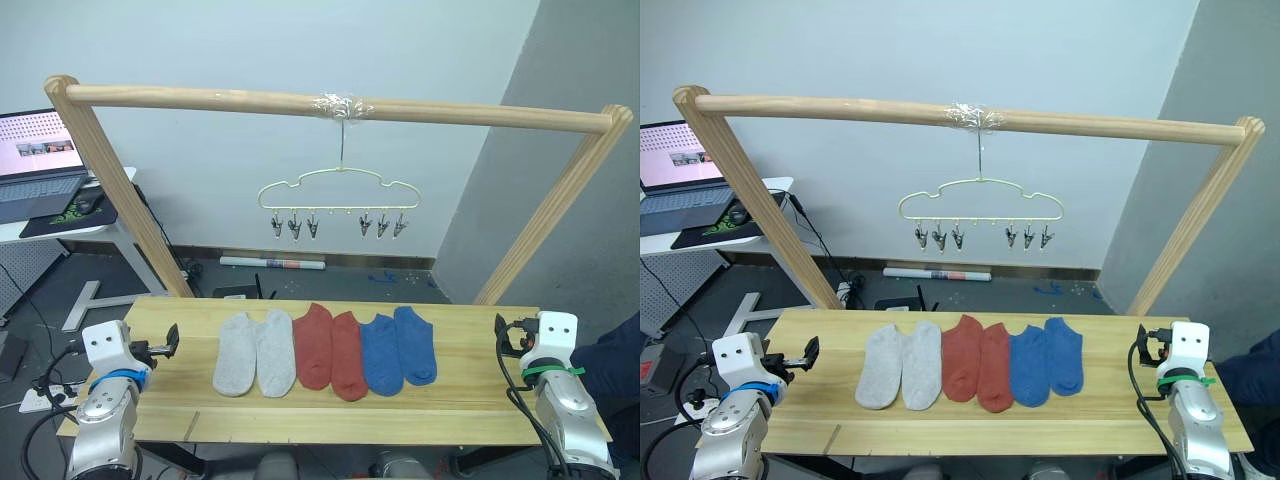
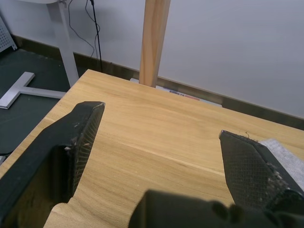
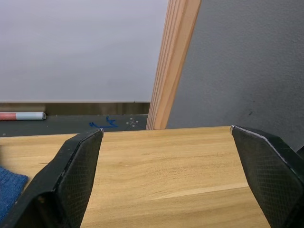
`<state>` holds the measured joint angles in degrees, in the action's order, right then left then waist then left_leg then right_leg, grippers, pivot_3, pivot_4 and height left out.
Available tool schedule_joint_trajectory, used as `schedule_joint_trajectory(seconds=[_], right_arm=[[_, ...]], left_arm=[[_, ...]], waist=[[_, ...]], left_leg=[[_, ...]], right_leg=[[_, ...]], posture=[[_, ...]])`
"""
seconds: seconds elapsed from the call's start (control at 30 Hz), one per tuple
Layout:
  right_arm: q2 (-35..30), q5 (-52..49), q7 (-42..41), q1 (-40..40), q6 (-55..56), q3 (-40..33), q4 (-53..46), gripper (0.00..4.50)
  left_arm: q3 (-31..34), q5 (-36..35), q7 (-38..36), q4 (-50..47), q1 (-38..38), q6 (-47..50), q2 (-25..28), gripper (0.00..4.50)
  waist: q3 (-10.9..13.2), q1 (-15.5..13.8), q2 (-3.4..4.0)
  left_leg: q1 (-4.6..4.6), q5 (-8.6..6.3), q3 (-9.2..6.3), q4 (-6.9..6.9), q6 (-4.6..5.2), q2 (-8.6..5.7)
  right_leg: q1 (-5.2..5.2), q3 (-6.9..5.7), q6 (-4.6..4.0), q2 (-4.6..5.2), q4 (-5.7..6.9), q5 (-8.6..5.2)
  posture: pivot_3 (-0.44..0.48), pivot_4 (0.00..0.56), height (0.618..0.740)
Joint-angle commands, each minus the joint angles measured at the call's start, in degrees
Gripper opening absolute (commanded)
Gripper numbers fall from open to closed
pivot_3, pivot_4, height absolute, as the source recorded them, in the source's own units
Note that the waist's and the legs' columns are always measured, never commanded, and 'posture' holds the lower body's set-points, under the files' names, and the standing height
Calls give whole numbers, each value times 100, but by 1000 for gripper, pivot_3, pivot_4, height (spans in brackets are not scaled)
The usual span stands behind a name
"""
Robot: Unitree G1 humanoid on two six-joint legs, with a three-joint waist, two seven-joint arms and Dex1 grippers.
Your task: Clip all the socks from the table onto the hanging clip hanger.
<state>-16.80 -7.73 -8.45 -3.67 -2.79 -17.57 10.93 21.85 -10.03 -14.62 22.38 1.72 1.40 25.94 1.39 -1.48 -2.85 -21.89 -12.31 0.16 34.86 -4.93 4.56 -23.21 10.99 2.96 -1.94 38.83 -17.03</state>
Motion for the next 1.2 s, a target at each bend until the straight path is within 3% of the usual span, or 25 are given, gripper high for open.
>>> schedule_joint_trajectory(seconds=[0.03, 0.4, 0.57, 0.77, 0.97, 1.2], right_arm=[[-91, 4, 4, 61, 15, -29, -323, 4500], [-117, 49, -44, 33, -80, 39, -482, 4500], [-171, 19, -174, 97, -76, 125, -506, 4500], [-242, -13, -582, 288, -124, 441, -742, 4500], [-665, -432, -1896, 692, -711, 1214, -1682, 4500], [-743, -860, -2634, 1350, -1490, 1916, -2557, 4500]], left_arm=[[72, 70, 34, -48, -50, -202, 153, 4478], [410, -518, -432, -441, 20, -87, 300, 4478], [531, -1010, -995, -1574, 521, 10, 316, 4478], [100, -1226, -1118, -3076, 622, 570, 207, 4478], [-657, -1194, -802, -3567, -206, 1086, -271, 2943], [-1316, -618, -402, -2895, -1062, 925, -835, 2943]], waist=[[0, 1, 0], [21, 4, 14], [103, 11, 23], [225, 9, 46], [345, 5, 61], [366, 23, 58]], left_leg=[[0, 0, 0, 0, 0, 0], [0, 0, -6, -1, 0, 1], [0, -1, -3, 0, -1, 1], [-3, 0, -12, 0, -1, 2], [-11, 2, -15, 13, 1, -4], [-41, -5, -35, 4, 5, -1]], right_leg=[[0, 0, 0, 0, 0, 0], [-1, -8, -5, 1, 0, -3], [0, -8, -9, 7, 0, -7], [-1, -16, -11, 8, 2, -10], [13, -17, -7, 9, 8, -8], [10, -37, 30, 0, 9, -1]], posture=[[223, 1, 740], [217, 41, 740], [219, 63, 740], [224, 75, 740], [189, 101, 740], [132, 107, 740]])
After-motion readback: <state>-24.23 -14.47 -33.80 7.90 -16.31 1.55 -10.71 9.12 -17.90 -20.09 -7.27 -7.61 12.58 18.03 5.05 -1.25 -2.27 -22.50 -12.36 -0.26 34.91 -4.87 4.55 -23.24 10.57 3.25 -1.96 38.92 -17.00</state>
